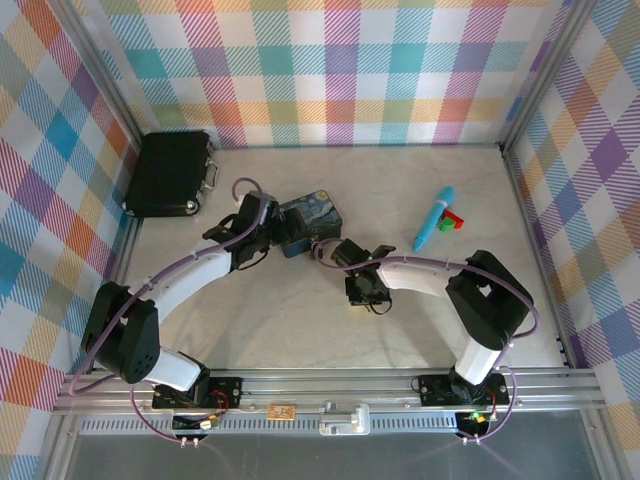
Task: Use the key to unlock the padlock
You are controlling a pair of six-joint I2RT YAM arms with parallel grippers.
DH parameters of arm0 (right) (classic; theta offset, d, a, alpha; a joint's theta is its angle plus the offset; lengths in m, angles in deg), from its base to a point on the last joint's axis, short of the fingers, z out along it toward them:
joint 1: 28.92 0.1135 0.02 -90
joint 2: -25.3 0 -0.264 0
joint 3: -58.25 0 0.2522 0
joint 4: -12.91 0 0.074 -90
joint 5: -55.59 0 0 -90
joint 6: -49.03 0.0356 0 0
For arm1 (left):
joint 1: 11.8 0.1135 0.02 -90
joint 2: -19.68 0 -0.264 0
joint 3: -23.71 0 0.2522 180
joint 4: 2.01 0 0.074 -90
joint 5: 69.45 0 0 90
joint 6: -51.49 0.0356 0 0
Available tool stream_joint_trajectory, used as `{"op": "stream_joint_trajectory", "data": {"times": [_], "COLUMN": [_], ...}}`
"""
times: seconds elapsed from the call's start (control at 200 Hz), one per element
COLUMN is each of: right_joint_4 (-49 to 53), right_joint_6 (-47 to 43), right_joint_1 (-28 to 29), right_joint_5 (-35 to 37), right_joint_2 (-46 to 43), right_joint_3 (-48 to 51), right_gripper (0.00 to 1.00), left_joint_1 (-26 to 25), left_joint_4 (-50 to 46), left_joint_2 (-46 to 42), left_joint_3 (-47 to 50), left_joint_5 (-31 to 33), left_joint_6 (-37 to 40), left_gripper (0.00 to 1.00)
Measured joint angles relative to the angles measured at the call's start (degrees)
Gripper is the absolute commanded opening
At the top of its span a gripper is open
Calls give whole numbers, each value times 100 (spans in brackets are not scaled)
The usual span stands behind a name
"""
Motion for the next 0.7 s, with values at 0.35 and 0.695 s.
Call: {"op": "stream_joint_trajectory", "data": {"times": [0.35, 0.695], "right_joint_4": [-144, -933], "right_joint_6": [-590, -1967], "right_joint_1": [-96, -1703], "right_joint_5": [26, -2065], "right_joint_2": [-55, -1711], "right_joint_3": [-98, -11], "right_gripper": [0, 0], "left_joint_1": [0, -103], "left_joint_4": [162, 909], "left_joint_2": [-348, -400], "left_joint_3": [293, 396], "left_joint_5": [138, -538], "left_joint_6": [-422, -658], "left_gripper": [100, 95]}}
